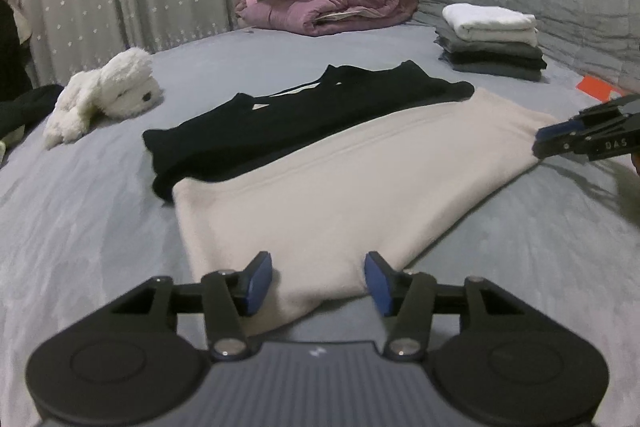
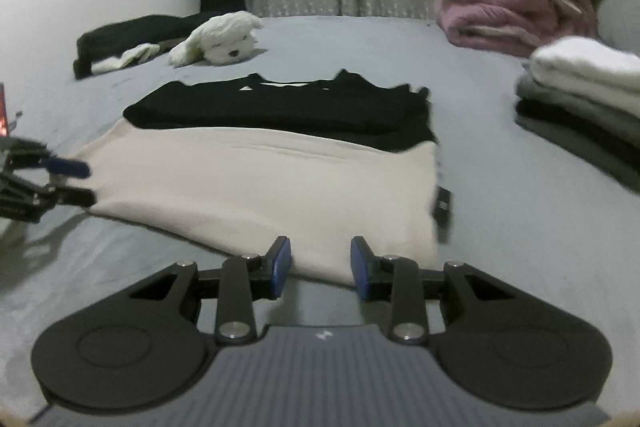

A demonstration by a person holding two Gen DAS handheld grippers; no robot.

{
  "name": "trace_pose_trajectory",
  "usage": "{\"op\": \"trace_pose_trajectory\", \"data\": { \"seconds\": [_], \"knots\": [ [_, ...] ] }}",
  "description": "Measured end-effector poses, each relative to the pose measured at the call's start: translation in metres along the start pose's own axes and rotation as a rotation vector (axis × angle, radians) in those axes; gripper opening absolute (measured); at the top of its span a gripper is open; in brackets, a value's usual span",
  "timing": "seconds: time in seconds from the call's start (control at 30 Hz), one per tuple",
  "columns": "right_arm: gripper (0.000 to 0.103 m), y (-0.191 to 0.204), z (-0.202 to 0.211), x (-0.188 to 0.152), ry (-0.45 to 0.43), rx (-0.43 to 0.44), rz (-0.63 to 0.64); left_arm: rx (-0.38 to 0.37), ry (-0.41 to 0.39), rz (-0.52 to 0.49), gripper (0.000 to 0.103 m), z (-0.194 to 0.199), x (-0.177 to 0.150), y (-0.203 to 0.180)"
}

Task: Fold clothes

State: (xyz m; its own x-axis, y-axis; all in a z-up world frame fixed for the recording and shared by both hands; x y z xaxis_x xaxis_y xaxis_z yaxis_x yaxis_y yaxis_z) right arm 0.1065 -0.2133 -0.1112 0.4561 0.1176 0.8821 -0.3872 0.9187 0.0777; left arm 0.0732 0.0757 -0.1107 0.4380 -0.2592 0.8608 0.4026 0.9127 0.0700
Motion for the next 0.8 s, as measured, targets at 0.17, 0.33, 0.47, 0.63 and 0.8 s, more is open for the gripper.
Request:
{"op": "trace_pose_trajectory", "data": {
  "seconds": [0.17, 0.33, 0.47, 0.63, 0.8],
  "knots": [
    [0.034, -0.018, 0.010, 0.001, 0.001, -0.026, -0.075, 0.017, 0.027, 0.011, 0.055, 0.012, -0.008, 0.012],
    [0.035, -0.025, 0.022, -0.002, 0.005, -0.042, -0.087, 0.012, 0.046, 0.035, 0.055, 0.024, -0.012, 0.019],
    [0.037, -0.035, 0.026, -0.006, 0.031, -0.074, -0.111, 0.039, 0.089, 0.098, 0.056, 0.030, -0.015, 0.031],
    [0.037, -0.052, 0.031, -0.005, 0.035, -0.067, -0.255, 0.005, 0.113, 0.282, 0.056, 0.035, -0.018, 0.051],
    [0.037, -0.063, 0.030, -0.005, 0.067, -0.014, -0.439, -0.061, 0.130, 0.520, 0.056, 0.035, -0.024, 0.069]
  ]
}}
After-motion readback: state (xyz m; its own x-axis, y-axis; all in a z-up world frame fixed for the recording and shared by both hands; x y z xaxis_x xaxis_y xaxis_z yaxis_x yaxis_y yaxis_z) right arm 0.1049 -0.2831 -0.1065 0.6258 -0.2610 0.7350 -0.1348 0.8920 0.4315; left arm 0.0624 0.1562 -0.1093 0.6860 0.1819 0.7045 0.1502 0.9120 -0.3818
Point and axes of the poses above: each gripper's, at about its wrist camera, not at the fingertips, and z roughly against the way its jaws point, y to its left, x to its top, the point moved 6 cm from there along -z, roughly the way its jaws point, and after that the axes turned 7 degrees about -y, right-handed, at the moved point
